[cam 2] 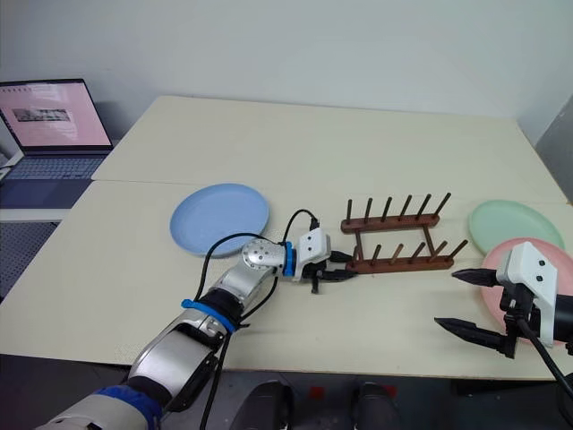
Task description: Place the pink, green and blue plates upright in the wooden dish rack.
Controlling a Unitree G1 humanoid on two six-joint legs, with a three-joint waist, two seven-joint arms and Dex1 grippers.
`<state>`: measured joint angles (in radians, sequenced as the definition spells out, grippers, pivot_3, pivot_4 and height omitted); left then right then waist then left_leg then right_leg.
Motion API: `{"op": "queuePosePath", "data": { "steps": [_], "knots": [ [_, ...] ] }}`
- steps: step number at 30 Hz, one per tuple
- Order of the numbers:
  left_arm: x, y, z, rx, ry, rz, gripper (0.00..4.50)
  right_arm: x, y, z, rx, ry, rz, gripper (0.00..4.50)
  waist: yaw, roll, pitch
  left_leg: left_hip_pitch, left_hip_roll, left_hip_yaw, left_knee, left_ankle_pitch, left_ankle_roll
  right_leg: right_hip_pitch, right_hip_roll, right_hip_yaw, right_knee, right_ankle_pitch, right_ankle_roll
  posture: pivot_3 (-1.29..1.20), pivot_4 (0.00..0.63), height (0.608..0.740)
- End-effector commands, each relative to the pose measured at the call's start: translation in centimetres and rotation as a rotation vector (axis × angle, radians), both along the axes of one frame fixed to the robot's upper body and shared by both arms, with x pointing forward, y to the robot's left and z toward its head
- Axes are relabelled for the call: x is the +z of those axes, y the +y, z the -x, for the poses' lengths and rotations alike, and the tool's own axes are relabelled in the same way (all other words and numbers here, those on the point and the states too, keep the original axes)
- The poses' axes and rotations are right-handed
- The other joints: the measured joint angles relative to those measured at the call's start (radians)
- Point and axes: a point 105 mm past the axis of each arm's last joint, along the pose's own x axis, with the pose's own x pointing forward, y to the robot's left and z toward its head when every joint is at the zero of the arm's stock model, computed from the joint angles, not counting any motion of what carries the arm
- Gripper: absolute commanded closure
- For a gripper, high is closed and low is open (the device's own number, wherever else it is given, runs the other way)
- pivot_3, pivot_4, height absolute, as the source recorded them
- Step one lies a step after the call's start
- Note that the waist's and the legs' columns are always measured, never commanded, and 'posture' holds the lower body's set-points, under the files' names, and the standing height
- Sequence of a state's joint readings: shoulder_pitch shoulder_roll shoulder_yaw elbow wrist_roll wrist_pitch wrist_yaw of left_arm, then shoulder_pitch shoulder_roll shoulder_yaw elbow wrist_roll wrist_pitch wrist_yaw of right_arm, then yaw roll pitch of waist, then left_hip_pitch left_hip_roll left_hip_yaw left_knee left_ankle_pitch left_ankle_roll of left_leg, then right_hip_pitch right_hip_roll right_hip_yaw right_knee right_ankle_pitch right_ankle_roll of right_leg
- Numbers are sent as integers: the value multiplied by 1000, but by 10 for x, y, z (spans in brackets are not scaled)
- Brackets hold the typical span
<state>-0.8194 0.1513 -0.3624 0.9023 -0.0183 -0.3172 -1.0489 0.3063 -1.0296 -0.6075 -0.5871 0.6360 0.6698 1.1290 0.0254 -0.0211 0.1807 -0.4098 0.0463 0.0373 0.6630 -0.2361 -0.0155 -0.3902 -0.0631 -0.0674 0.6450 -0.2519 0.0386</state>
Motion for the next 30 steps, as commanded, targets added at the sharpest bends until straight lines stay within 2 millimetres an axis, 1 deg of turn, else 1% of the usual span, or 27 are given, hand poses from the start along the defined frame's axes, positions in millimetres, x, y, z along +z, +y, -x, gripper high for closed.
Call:
{"op": "queuePosePath", "data": {
  "steps": [1,5,8,10,12,14,17,23,27,30],
  "knots": [
    [11,0,-9,26,-46,20,3425,4,1,1,8,-37,19,0,0,0,0,0,0,0,0,0,0,0,0,0,0,0,0,0,150,740],
    [14,-3,-9,10,-46,31,3425,3,1,0,6,-38,19,0,-1,0,0,0,0,0,0,0,0,0,0,0,0,0,0,0,150,740],
    [18,-5,-6,-25,-28,47,3425,3,0,0,5,-37,19,0,-1,0,0,-1,0,0,0,0,0,-1,0,0,0,0,0,0,150,740],
    [19,-7,0,-68,-7,57,2692,2,-1,0,4,-36,19,0,-1,0,0,-1,0,0,0,0,0,-1,0,0,0,0,0,0,150,740],
    [20,-7,6,-113,12,55,2180,2,-2,0,1,-32,20,0,-1,0,0,-2,0,0,0,0,0,-2,0,-1,0,0,0,0,150,740],
    [19,-7,11,-149,25,45,2180,1,-2,1,0,-27,22,0,-1,0,0,-6,0,0,0,0,0,-6,0,-1,0,0,0,0,150,740],
    [18,-5,17,-191,31,25,2180,2,-4,4,2,-10,28,0,0,0,0,-7,0,0,0,0,0,-6,0,-1,0,0,0,0,150,740],
    [17,-6,11,-138,11,24,2180,3,-7,5,-1,-1,42,0,0,0,0,-7,0,0,0,0,0,-6,0,0,1,0,0,0,150,740],
    [17,5,1,-64,-6,18,2180,3,-5,6,1,-3,41,0,-2,0,0,-6,0,-1,0,0,0,-6,0,-1,1,0,0,0,150,740],
    [19,21,-9,24,-26,26,2180,2,-4,3,0,-13,45,0,-2,0,0,-6,0,-1,0,0,0,-6,1,-1,1,0,0,0,150,740]
  ]
}}
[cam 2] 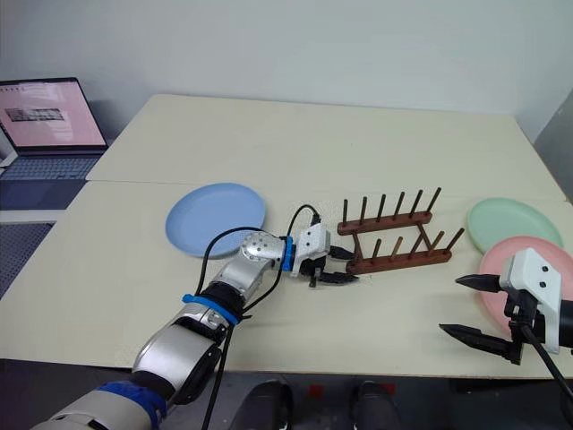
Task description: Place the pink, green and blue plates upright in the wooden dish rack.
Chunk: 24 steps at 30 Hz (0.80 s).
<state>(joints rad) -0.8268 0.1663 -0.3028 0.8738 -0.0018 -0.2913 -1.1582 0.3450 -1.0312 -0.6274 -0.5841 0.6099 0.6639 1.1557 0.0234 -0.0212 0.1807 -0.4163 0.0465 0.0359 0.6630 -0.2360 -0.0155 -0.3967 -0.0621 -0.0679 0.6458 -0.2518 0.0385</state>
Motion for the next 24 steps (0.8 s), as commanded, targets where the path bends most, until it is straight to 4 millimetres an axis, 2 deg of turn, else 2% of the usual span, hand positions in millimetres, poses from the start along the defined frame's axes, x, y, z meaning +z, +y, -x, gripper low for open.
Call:
{"op": "queuePosePath", "data": {
  "steps": [1,4,5,9,10,11,12,16,18,22,24],
  "knots": [
    [14,20,-13,110,-53,51,2180,6,1,-4,6,-46,27,0,-1,0,0,0,0,0,0,0,0,0,0,0,0,0,0,0,150,740],
    [24,39,-9,120,-62,70,2180,3,-2,-13,-32,-67,70,0,-4,0,0,0,0,0,0,0,0,-1,0,0,0,0,0,0,150,740],
    [25,44,-3,103,-51,66,2589,1,-3,-16,-43,-71,88,0,-2,0,0,0,1,0,0,0,0,-1,0,1,1,0,0,0,150,740],
    [24,55,30,21,-7,16,3601,-7,-2,-24,-33,-76,139,0,-1,1,0,0,1,1,0,0,0,-1,0,2,1,1,-1,0,150,740],
    [21,55,42,-5,11,2,3891,-10,0,-27,-16,-74,147,371,-1,1,0,0,1,1,0,0,0,-1,0,2,1,1,-1,0,150,740],
    [19,52,51,-19,24,-7,4167,-12,1,-31,-10,-80,163,552,-1,1,-1,0,1,1,0,0,0,-2,0,2,1,1,-1,0,150,740],
    [18,50,57,-25,31,-11,4486,-13,1,-35,-9,-86,176,997,0,1,-1,0,1,2,0,0,0,-1,0,2,1,1,-1,0,150,740],
    [10,29,67,10,34,-9,4500,-24,5,-50,8,-93,215,2359,3,1,-1,0,0,1,2,0,0,0,0,1,2,1,-1,0,150,740],
    [4,21,65,38,23,-19,4500,-29,7,-60,6,-108,238,3136,1,1,-1,0,0,1,2,0,0,0,0,2,2,1,-1,0,150,740],
    [-2,2,42,178,-15,7,4500,-46,7,-83,-25,-133,285,4478,0,1,-1,1,0,1,2,1,0,0,0,2,2,1,-1,0,150,740],
    [-5,-4,33,221,-20,8,4500,-53,7,-93,-49,-142,299,4478,0,1,-1,0,0,1,2,1,0,-1,1,2,2,1,-1,0,150,740]
  ]
}}
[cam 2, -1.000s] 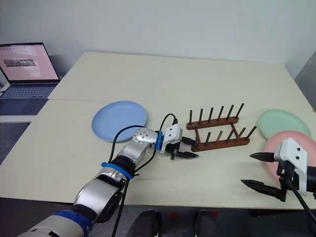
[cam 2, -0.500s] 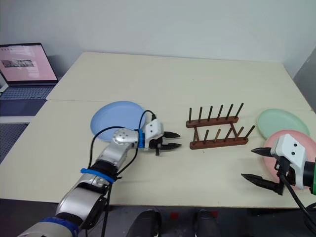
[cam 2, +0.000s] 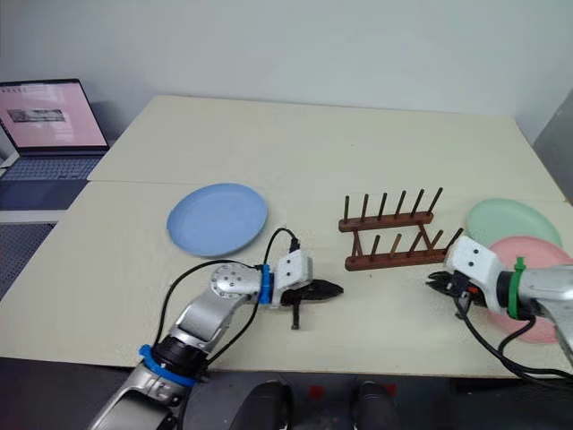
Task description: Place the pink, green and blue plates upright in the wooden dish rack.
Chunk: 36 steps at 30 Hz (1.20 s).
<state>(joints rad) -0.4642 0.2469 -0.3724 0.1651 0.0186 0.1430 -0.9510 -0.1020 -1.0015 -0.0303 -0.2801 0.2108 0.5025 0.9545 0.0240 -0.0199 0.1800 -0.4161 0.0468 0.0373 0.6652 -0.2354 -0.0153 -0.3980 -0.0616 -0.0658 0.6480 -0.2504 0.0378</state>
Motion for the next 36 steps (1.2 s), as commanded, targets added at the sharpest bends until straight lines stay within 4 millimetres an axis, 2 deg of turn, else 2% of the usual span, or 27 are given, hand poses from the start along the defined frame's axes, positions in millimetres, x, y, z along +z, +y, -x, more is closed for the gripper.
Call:
{"op": "queuePosePath", "data": {
  "steps": [1,7,14,19,24,27,31,34,36],
  "knots": [
    [0,-11,-14,60,-57,-7,4500,-8,-1,-16,-27,-46,47,4478,0,0,0,0,0,0,0,0,0,0,0,0,0,0,0,0,150,740],
    [2,-25,-31,99,-108,0,4500,-21,7,-37,-79,-72,30,4478,0,0,0,-2,0,4,-1,0,0,-5,1,2,2,3,-5,0,150,740],
    [10,-23,-55,150,-177,-10,4500,-20,9,-57,-126,-136,17,4478,-1,0,0,-1,0,8,0,1,2,-5,1,3,3,3,-2,0,150,740],
    [15,-23,-67,188,-193,7,4500,-16,5,-64,-151,-169,19,4478,-2,0,0,-1,0,11,0,2,3,-6,1,5,5,4,-3,0,150,740],
    [18,-24,-69,191,-190,31,4500,-13,5,-66,-159,-183,8,4478,-2,0,0,-1,0,13,0,2,3,-7,1,6,5,4,-4,0,150,740],
    [24,-26,-61,160,-165,84,4500,-9,11,-59,-129,-168,-20,4478,-2,0,0,-1,0,13,0,2,3,-7,1,6,5,5,-4,0,150,740],
    [37,-10,-30,26,-116,142,4500,16,11,-41,-97,-187,-50,4478,-5,1,0,-1,1,14,-2,2,2,-8,1,7,5,6,-6,0,150,740],
    [56,19,-3,-81,-47,176,3907,40,9,-18,-84,-192,-65,3897,-5,1,0,-2,2,15,-2,2,2,-10,1,7,8,5,-7,0,150,740],
    [67,31,13,-142,-16,179,3353,52,8,-6,-92,-200,-71,3267,-5,1,0,-1,2,15,-2,2,2,-10,1,7,10,4,-8,0,150,740]
  ]
}}
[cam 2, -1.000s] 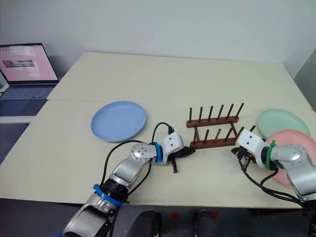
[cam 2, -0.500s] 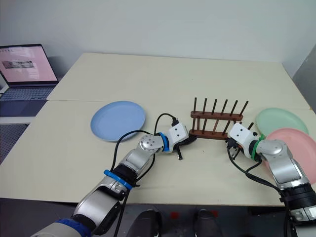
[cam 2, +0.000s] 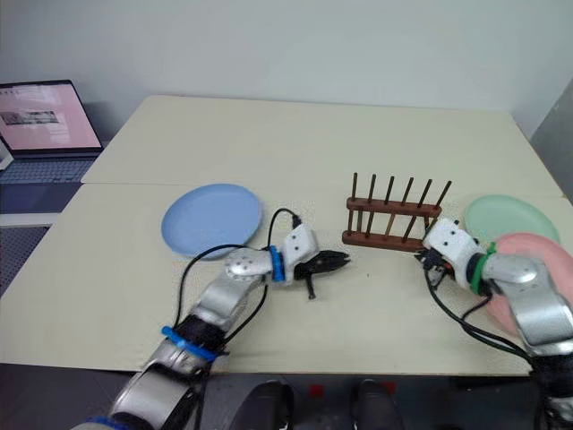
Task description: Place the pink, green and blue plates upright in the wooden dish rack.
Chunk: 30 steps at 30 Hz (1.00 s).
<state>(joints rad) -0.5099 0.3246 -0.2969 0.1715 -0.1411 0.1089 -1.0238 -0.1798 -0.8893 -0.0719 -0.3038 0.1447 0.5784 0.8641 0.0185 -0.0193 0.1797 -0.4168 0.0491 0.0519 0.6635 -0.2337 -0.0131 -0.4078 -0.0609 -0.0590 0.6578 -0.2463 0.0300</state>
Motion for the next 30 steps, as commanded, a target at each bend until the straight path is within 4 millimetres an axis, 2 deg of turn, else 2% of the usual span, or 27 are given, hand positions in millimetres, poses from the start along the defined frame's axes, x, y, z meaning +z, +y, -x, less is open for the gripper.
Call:
{"op": "queuePosePath", "data": {
  "steps": [1,5,7,9,10,11,16,19,25,30],
  "knots": [
    [44,14,30,-144,7,73,3017,39,0,22,1,-69,-25,2892,0,0,0,0,0,0,0,0,0,0,0,0,1,0,0,0,150,740],
    [62,32,47,-193,3,23,1757,55,-14,43,-77,-87,-24,1445,6,0,0,1,0,-2,1,0,-1,2,0,-2,1,-4,4,0,150,740],
    [63,33,49,-193,8,19,1170,55,-15,46,-85,-82,-24,790,6,0,0,1,0,-2,3,1,-1,3,-1,-1,0,-3,4,0,150,740],
    [75,42,54,-209,-19,7,573,51,-26,61,-146,-52,-24,90,7,0,0,2,-1,-2,3,1,-1,2,-1,3,0,-3,3,0,150,740],
    [78,43,56,-214,-26,3,310,49,-29,66,-165,-44,-23,0,7,-1,0,1,-1,-3,3,1,-1,2,-1,2,0,-3,3,0,150,740],
    [83,45,59,-238,-52,-2,18,41,-33,71,-200,-40,-11,0,6,-1,0,1,-1,-3,3,1,-1,2,-1,2,0,-3,4,0,150,740],
    [97,44,71,-334,-74,-15,18,5,-51,75,-409,-49,14,0,4,-2,-1,1,-1,-2,2,1,-1,1,0,4,0,-3,5,0,150,740],
    [99,44,72,-365,-97,-37,18,-13,-55,68,-499,-84,-3,0,0,-2,-1,3,-1,-1,2,1,-1,0,1,7,0,-3,5,0,150,740],
    [108,40,68,-368,-132,-22,18,-31,-62,52,-625,-137,-25,0,-3,-2,-1,4,-1,1,2,1,-1,0,1,11,1,-4,2,0,150,740],
    [108,38,67,-358,-141,-26,0,-33,-66,46,-660,-151,-28,1709,-2,-2,-1,3,-2,3,0,1,-1,-2,1,13,0,-2,5,0,150,740]
  ]
}}
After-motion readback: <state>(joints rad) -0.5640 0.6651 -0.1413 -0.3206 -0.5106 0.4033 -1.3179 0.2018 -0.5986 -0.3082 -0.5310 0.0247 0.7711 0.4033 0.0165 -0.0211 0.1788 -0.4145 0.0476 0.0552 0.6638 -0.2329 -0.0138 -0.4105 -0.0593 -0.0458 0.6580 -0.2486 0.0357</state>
